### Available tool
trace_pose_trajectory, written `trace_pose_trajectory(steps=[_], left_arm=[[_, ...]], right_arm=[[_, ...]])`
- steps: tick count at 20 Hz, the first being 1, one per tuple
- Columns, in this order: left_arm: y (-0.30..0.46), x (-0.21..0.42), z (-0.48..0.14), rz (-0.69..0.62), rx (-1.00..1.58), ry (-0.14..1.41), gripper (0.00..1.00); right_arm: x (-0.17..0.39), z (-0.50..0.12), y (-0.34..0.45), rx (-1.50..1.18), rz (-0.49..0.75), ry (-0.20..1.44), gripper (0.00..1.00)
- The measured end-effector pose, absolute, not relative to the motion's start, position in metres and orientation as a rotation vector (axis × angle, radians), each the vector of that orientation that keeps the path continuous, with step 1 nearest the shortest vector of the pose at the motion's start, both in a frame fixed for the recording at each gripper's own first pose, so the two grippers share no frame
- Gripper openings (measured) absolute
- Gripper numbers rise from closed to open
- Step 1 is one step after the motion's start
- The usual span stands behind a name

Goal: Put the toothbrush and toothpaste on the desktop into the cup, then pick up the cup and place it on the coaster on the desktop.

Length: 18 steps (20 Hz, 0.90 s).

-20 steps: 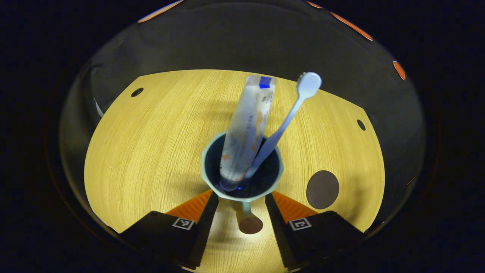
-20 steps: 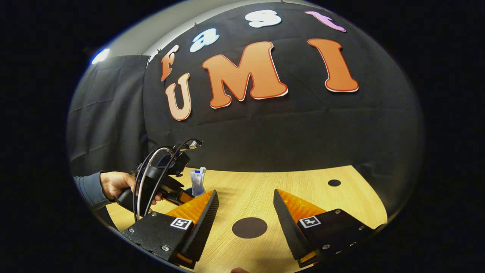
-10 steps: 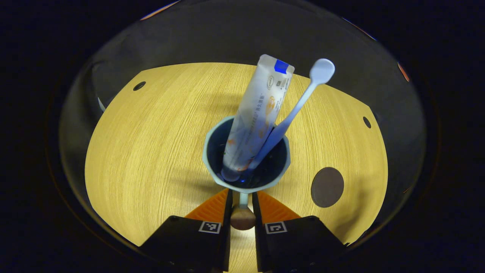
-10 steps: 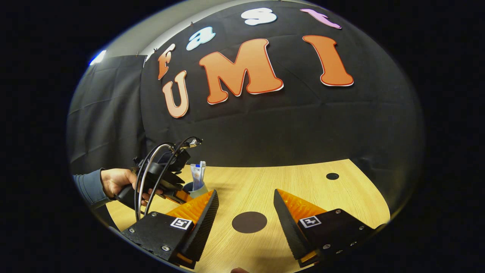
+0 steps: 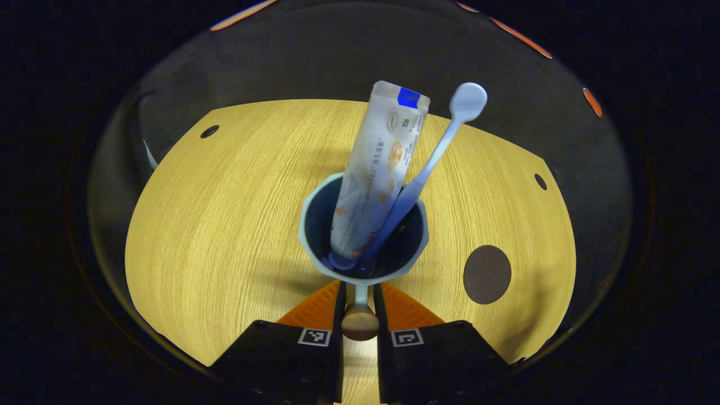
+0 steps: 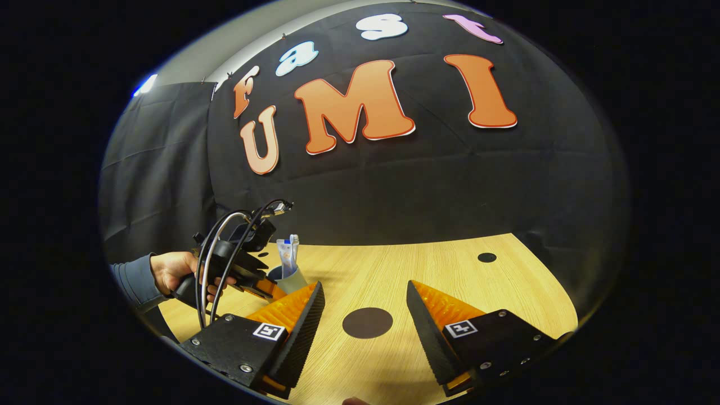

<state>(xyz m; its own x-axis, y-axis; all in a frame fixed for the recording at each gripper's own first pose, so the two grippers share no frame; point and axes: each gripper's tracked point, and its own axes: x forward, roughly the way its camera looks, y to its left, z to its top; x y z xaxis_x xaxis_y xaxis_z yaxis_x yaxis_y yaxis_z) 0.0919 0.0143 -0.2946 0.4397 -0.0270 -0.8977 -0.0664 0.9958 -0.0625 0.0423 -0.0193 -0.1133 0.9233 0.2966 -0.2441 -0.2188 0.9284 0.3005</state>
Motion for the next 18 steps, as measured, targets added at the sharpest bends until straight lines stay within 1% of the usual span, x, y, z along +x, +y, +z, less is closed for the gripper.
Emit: trace_pose_trajectory(steps=[7,12,18], left_arm=[[0.022,0.097,-0.303,-0.046,-0.061,1.052,0.24],[0.028,0.099,-0.305,-0.114,-0.022,1.055,0.24],[0.020,0.100,-0.313,-0.182,0.016,1.067,0.24]], right_arm=[[0.019,-0.102,-0.040,0.240,0.234,0.254,0.88],[0.003,-0.104,-0.057,0.229,0.207,0.256,0.88],[-0.012,-0.098,-0.073,0.235,0.184,0.239,0.88]])
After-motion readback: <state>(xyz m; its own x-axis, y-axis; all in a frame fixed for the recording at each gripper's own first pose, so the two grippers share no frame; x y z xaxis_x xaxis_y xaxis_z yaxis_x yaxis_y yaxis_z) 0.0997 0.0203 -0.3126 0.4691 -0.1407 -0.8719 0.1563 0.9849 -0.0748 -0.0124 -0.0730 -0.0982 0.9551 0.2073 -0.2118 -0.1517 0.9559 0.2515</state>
